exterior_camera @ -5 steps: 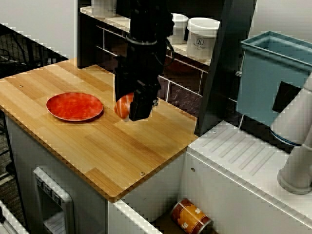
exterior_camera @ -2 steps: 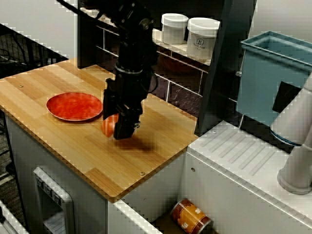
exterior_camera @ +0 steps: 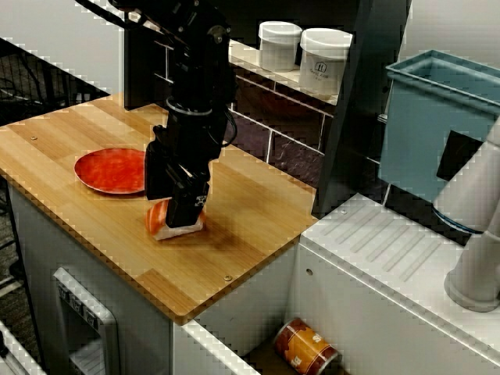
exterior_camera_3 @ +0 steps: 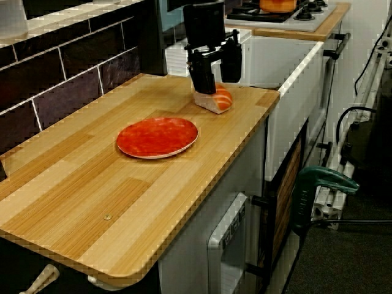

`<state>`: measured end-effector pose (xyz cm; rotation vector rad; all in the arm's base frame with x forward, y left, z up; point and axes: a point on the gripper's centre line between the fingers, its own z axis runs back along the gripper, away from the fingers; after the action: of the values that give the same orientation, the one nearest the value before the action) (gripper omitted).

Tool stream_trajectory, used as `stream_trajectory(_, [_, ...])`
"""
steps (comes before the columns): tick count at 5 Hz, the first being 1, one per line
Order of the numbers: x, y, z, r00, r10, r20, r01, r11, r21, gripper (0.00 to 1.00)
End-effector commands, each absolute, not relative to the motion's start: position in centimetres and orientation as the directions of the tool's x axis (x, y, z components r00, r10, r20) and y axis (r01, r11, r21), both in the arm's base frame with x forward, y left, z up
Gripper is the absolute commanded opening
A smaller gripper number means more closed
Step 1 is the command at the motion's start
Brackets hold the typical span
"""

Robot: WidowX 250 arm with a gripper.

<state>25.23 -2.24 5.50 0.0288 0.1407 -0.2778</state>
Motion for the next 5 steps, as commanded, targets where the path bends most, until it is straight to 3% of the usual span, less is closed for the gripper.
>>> stream_trajectory(1, [25.0,-2.9,8.5,0.954,-0.288,-0.078,0.287,0.957,-0.032,1.00])
stream_trajectory(2, [25.0,-3.3,9.0,0.951,-0.309,-0.022,0.310,0.950,0.045,1.00])
stream_trajectory(5, [25.1,-1.9,6.3,0.920,-0.392,0.016,0.390,0.918,0.066,1.00])
